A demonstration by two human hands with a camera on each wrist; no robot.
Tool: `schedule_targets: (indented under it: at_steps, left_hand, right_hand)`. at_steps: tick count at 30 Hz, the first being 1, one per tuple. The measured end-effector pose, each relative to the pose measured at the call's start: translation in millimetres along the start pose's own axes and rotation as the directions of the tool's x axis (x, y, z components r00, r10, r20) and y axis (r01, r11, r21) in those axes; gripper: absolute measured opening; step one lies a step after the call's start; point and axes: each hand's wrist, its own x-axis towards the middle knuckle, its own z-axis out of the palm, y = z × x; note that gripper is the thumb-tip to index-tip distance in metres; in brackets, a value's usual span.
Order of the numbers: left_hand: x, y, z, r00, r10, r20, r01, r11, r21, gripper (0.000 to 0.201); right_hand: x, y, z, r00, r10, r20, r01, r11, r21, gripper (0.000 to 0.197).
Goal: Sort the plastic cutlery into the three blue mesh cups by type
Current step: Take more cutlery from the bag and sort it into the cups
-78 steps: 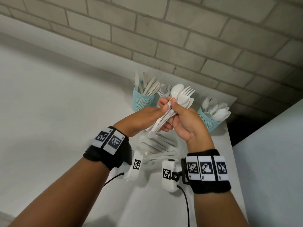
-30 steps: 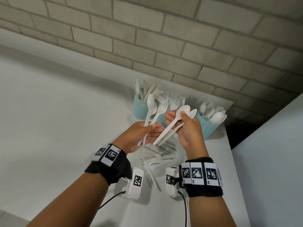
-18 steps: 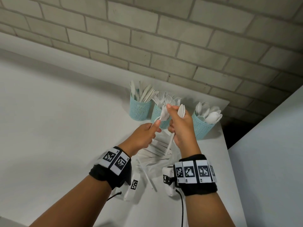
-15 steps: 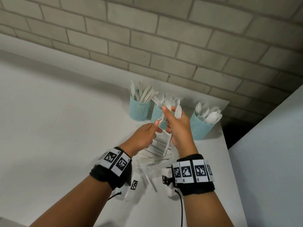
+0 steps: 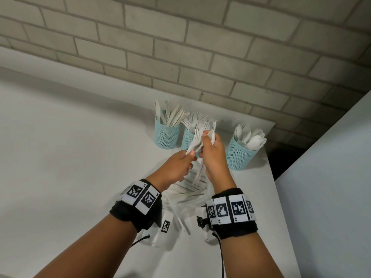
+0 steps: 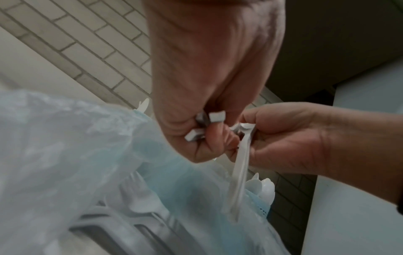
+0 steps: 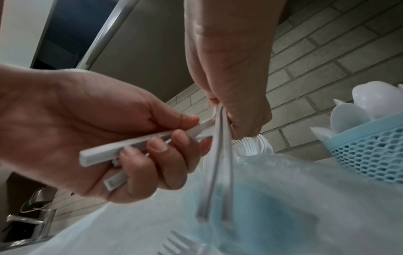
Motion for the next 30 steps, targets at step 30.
schedule_targets:
  at_steps: [30]
  left_hand:
    - [8, 20, 2, 0.997, -0.041, 0.061, 0.05, 0.986, -0.16, 0.021]
  right_hand:
    - [78, -67, -93, 0.713, -0.185, -0.676, 0.54, 0.761, 0.361, 0.03]
